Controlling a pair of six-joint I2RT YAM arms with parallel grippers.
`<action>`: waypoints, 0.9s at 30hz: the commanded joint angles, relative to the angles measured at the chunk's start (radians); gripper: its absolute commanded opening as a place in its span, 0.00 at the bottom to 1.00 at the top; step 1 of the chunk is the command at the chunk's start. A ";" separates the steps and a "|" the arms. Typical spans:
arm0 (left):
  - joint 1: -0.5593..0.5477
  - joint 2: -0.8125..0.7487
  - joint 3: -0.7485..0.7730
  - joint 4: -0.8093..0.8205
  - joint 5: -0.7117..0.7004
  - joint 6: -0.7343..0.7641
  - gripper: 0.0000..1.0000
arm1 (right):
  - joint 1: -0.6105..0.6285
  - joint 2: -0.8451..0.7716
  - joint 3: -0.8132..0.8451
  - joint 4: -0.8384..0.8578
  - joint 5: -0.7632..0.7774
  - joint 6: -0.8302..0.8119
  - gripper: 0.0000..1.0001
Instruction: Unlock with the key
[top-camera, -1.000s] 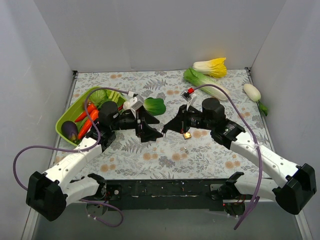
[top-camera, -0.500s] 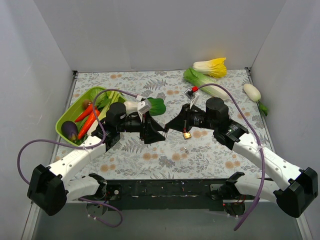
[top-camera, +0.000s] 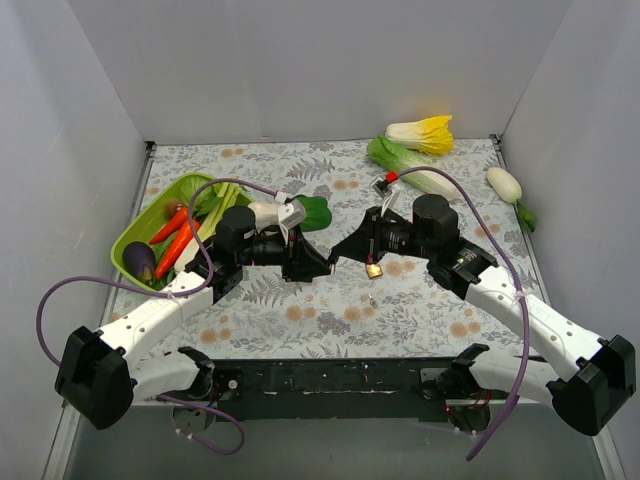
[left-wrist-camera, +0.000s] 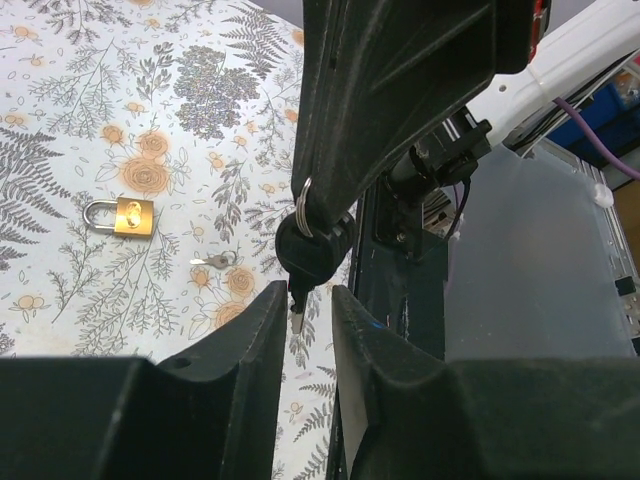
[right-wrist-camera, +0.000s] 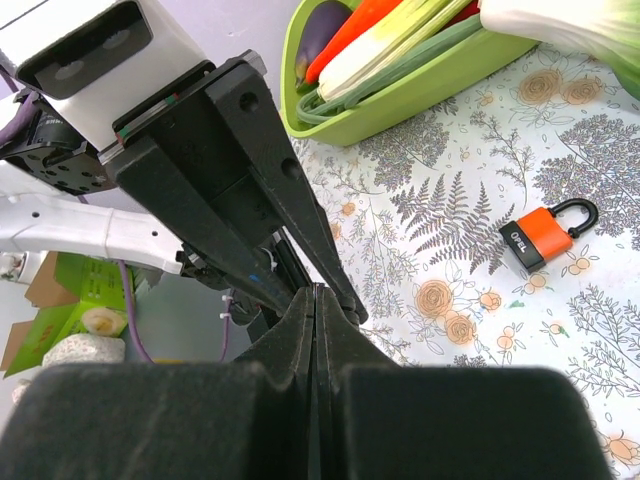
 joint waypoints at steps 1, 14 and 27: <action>-0.006 -0.009 0.020 -0.015 -0.028 0.018 0.20 | -0.009 -0.028 0.002 0.035 0.000 0.001 0.01; -0.009 -0.008 0.025 -0.025 -0.062 0.024 0.00 | -0.023 -0.026 -0.011 0.015 0.001 -0.011 0.01; -0.049 0.063 0.111 -0.283 -0.119 0.153 0.00 | -0.043 -0.041 0.058 -0.232 0.056 -0.248 0.68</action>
